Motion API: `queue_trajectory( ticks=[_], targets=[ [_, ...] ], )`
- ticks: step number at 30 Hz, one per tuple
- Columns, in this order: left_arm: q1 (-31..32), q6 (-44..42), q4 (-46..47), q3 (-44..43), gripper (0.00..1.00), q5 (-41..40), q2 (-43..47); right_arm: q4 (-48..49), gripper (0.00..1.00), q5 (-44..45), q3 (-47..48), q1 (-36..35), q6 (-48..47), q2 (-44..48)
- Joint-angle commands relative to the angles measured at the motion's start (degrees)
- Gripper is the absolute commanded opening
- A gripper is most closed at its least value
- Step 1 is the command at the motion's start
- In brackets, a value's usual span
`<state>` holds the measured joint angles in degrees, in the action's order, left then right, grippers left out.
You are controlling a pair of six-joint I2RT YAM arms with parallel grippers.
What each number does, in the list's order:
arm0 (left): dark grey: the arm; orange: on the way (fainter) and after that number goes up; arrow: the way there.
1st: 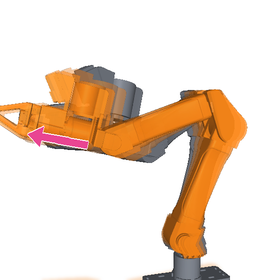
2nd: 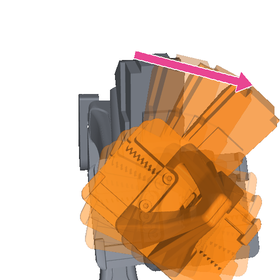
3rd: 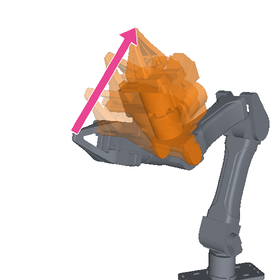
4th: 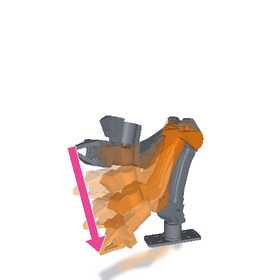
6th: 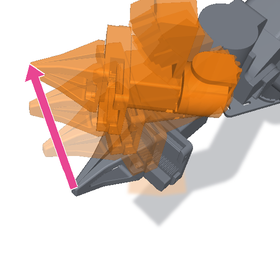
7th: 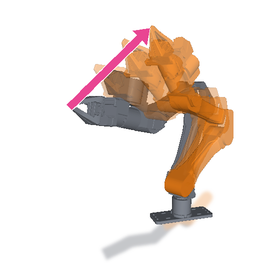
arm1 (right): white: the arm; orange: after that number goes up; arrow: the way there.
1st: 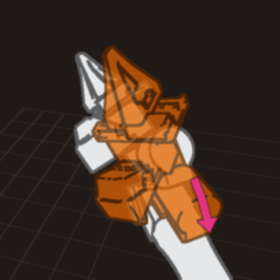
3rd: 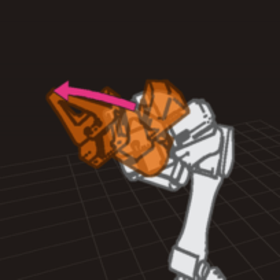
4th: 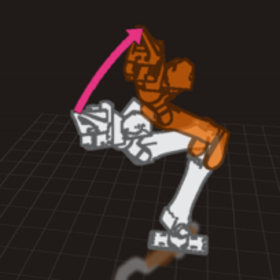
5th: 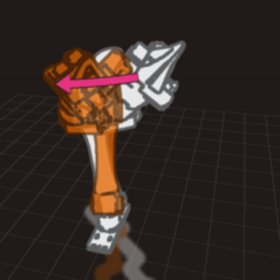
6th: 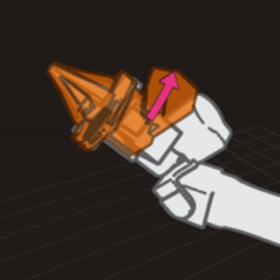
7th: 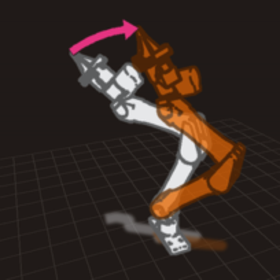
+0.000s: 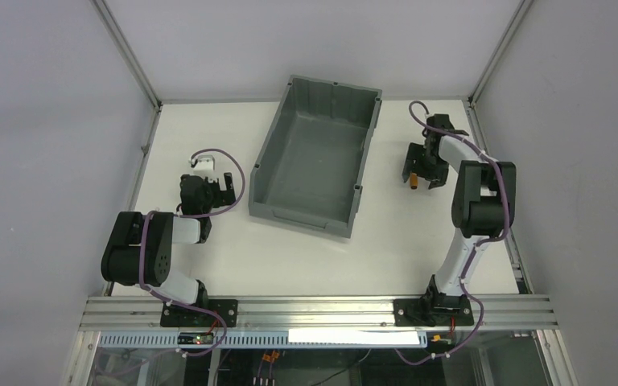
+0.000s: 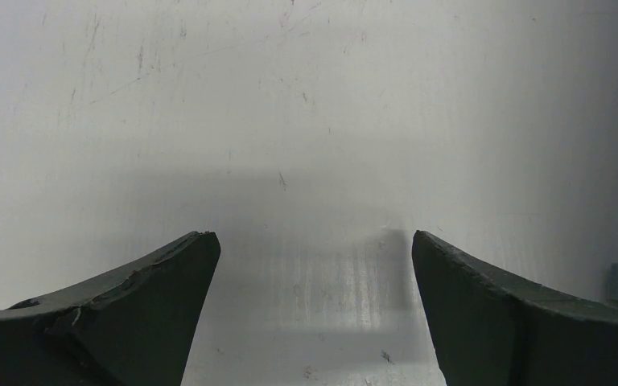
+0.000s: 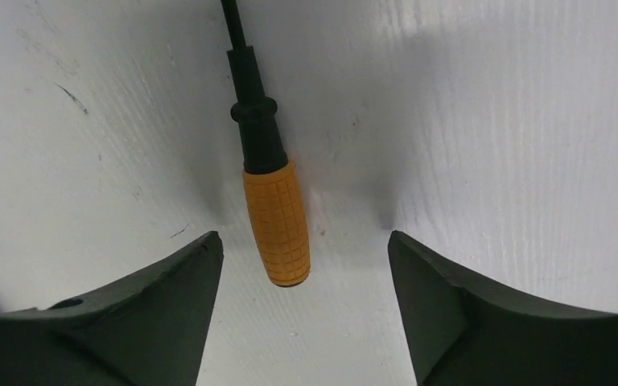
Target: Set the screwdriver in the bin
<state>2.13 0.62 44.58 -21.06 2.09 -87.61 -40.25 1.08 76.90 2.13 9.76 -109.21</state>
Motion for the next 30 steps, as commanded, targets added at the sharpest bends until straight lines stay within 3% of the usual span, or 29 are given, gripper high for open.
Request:
queue_trajectory(
  ticks=[1, 3, 7, 12, 23, 30],
  targets=[
    [-0.3, 0.2, 1.9, -0.7, 0.99, 0.8, 1.2, 0.2, 0.75, 4.0, 3.4, -2.1, -1.5, -2.5],
    [-0.3, 0.2, 1.9, -0.7, 0.99, 0.8, 1.2, -0.1, 0.63, 6.3, 4.3, -2.6, -1.3, -4.1],
    [-0.3, 0.2, 1.9, -0.7, 0.99, 0.8, 1.3, -0.3, 0.22, 9.2, 5.2, -4.2, -0.6, -5.1],
    [-0.3, 0.2, 1.9, -0.7, 0.99, 0.9, 1.1, -5.2, 0.01, 11.3, 8.3, -5.0, 2.2, -1.5],
    [-0.3, 0.2, 1.9, -0.7, 0.99, 0.8, 1.2, -22.4, 0.00, 11.9, 21.8, -7.8, 10.5, 8.7],
    [-0.3, 0.2, 1.9, -0.7, 0.99, 0.9, 1.2, -29.9, 0.04, 10.3, 35.3, -13.9, 16.1, 9.1]
  ],
)
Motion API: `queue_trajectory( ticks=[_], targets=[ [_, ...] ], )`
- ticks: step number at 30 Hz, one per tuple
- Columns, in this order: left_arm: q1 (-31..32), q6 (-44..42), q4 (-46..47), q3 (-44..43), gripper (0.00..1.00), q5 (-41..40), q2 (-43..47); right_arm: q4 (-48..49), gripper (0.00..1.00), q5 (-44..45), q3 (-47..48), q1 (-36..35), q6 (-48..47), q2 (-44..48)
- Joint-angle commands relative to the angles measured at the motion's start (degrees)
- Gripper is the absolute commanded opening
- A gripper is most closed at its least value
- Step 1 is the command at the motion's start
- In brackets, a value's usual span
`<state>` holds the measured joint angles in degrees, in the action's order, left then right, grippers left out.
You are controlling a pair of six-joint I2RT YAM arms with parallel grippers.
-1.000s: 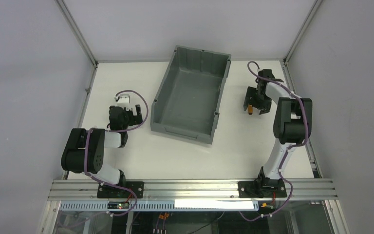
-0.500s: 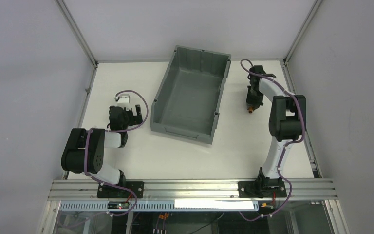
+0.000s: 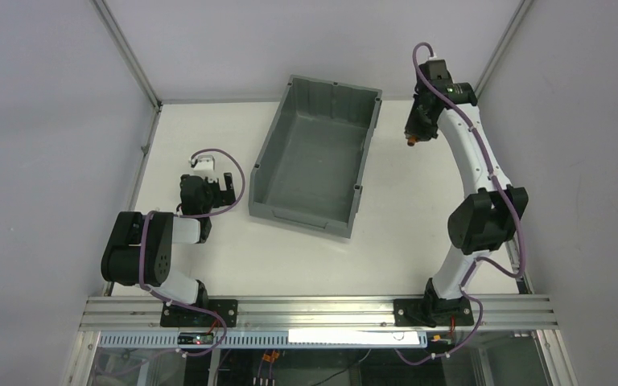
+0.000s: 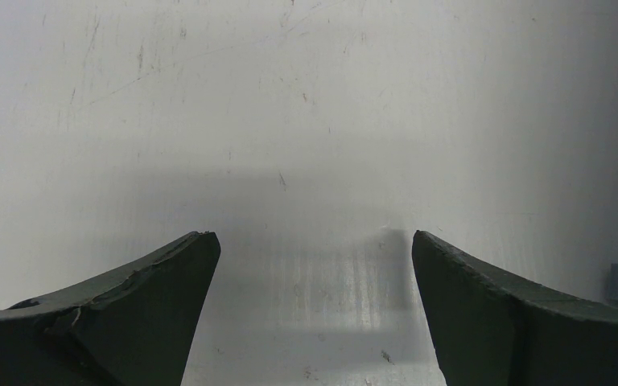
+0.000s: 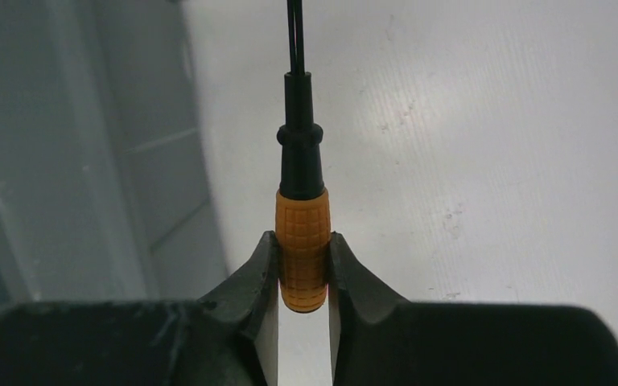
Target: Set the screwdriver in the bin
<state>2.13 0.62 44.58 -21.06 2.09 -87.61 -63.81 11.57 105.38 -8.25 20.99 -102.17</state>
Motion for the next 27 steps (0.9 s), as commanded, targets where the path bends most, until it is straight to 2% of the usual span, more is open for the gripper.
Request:
queue_trajectory(
  ticks=[1, 6, 14, 17, 21, 27],
  targets=[
    [-0.3, 0.2, 1.9, -0.7, 0.99, 0.9, 1.1, -6.9, 0.04, -0.4, 8.9, -4.9, 5.7, 1.4],
    [-0.3, 0.2, 1.9, -0.7, 0.99, 0.8, 1.2, -5.9, 0.06, -2.8, 17.8, -13.1, 9.7, -3.4],
    [-0.3, 0.2, 1.9, -0.7, 0.99, 0.9, 1.2, 2.8, 0.07, -3.3, 28.5, -22.5, 15.5, -16.7],
    [-0.3, 0.2, 1.9, -0.7, 0.99, 0.9, 1.2, 5.0, 0.07, 0.5, 29.7, -23.9, 17.8, -21.5],
    [-0.3, 0.2, 1.9, -0.7, 0.99, 0.8, 1.2, 9.4, 0.08, 5.4, 26.7, -25.0, 20.5, -26.5],
    [-0.3, 0.2, 1.9, -0.7, 0.99, 0.8, 1.2, 12.7, 0.14, 6.9, 23.7, -25.4, 22.4, -33.7]
  ],
)
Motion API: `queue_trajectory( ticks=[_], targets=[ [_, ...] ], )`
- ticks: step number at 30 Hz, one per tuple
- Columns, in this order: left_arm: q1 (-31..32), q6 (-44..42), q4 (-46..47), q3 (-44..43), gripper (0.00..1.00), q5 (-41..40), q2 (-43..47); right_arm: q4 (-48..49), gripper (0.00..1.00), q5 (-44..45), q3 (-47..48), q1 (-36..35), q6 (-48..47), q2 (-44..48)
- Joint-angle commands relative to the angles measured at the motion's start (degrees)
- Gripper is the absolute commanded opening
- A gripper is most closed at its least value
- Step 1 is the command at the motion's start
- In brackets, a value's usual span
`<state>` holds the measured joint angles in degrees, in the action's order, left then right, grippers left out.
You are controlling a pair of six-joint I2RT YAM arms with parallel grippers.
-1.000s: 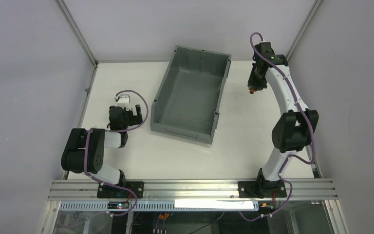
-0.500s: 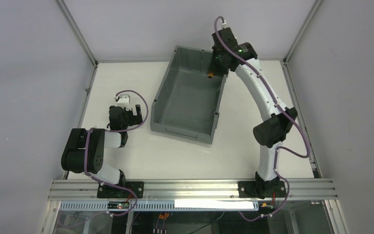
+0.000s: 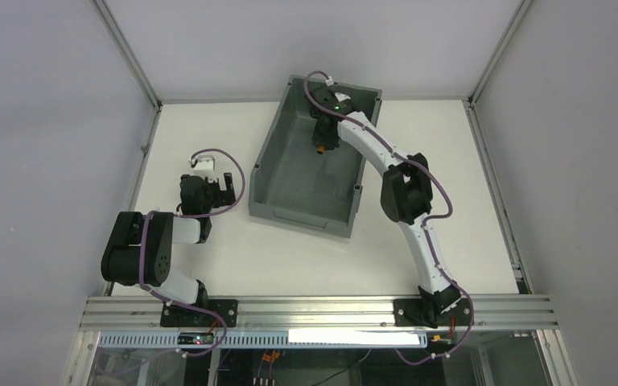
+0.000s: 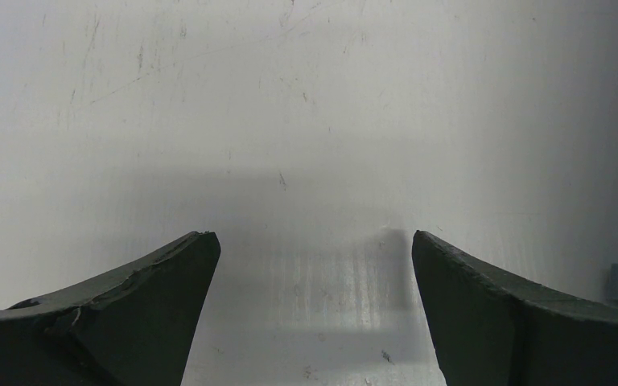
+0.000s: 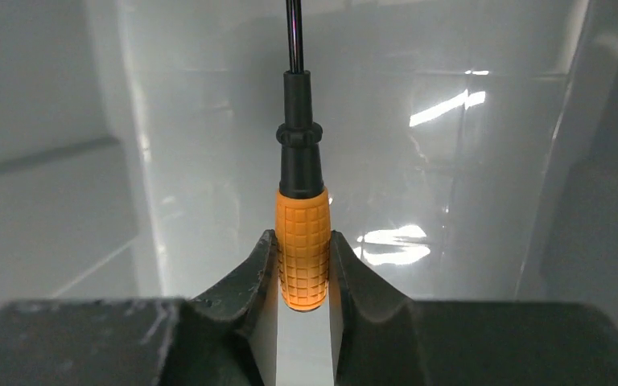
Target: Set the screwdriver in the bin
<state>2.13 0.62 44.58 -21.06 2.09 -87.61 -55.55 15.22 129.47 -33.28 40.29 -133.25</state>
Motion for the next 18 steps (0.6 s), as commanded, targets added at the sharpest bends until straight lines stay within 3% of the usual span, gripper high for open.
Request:
queue_trajectory(
  ticks=[1, 7, 13, 18],
  targets=[
    [-0.3, 0.2, 1.9, -0.7, 0.99, 0.8, 1.2, 4.6, 0.15, 3.2, -0.6, -0.5, 3.3, -3.6],
    [-0.3, 0.2, 2.0, -0.7, 0.99, 0.9, 1.2, 5.7, 0.25, 2.9, -2.4, -0.8, 3.7, -5.5],
    [-0.3, 0.2, 1.9, -0.7, 0.99, 0.9, 1.2, 4.5, 0.66, 1.8, 0.0, -1.0, 1.4, -2.5],
    [-0.3, 0.2, 1.9, -0.7, 0.99, 0.9, 1.2, 2.0, 0.85, -0.4, 6.0, -1.0, -5.2, 3.3]
  ],
)
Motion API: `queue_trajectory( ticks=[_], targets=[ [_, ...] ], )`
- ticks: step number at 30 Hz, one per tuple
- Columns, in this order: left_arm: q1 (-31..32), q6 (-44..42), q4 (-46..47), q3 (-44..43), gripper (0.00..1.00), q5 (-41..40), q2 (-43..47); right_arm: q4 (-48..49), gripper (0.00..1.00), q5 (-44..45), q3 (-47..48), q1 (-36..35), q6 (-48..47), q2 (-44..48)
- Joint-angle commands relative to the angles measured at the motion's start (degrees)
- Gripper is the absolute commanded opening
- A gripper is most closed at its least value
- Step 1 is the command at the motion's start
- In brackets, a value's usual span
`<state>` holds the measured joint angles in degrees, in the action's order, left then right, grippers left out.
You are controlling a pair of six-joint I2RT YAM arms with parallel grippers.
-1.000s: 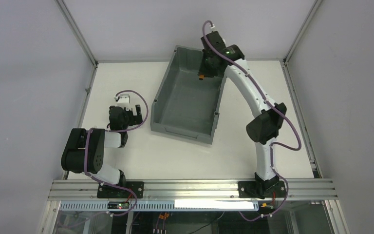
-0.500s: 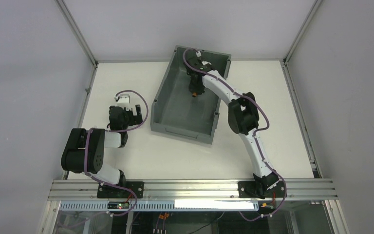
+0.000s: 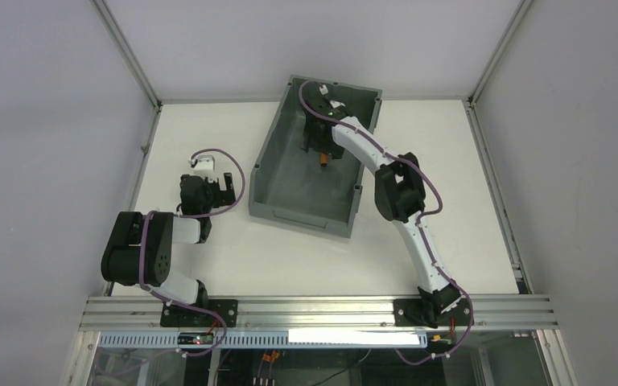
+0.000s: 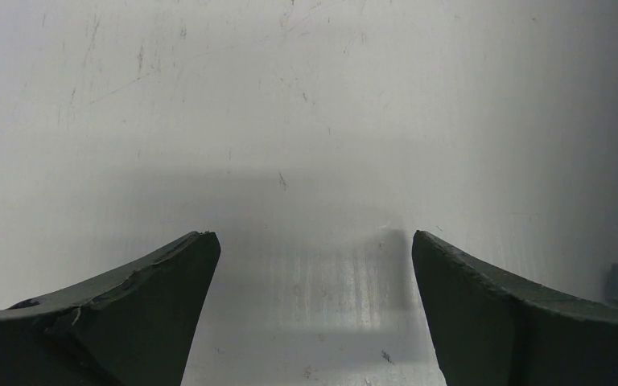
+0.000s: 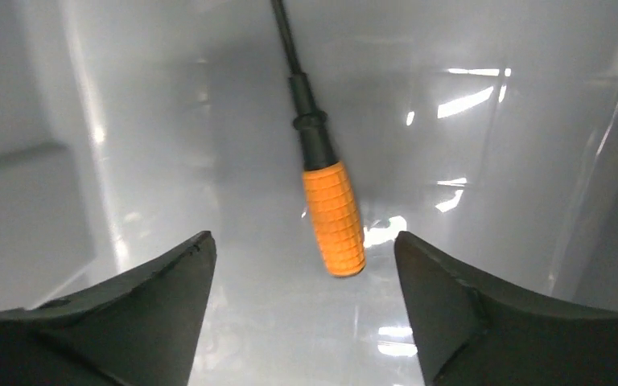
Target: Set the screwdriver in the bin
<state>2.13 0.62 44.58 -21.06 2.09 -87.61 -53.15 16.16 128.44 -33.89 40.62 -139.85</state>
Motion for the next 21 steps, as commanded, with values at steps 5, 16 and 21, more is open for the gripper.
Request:
queue_trajectory(
  ticks=[5, 16, 21],
  targets=[
    [-0.3, 0.2, 1.9, -0.7, 0.99, 0.9, 1.2, -1.6, 0.99, -1.8, 7.2, 0.2, -11.6, 17.0],
    [-0.3, 0.2, 1.9, -0.7, 0.99, 0.8, 1.1, -4.2, 0.99, 0.6, -7.3, 13.0, -19.8, 33.4],
    [-0.3, 0.2, 1.9, -0.7, 0.99, 0.8, 1.1, -5.6, 0.99, 2.5, -13.3, 20.8, -23.2, 38.2]
  ],
)
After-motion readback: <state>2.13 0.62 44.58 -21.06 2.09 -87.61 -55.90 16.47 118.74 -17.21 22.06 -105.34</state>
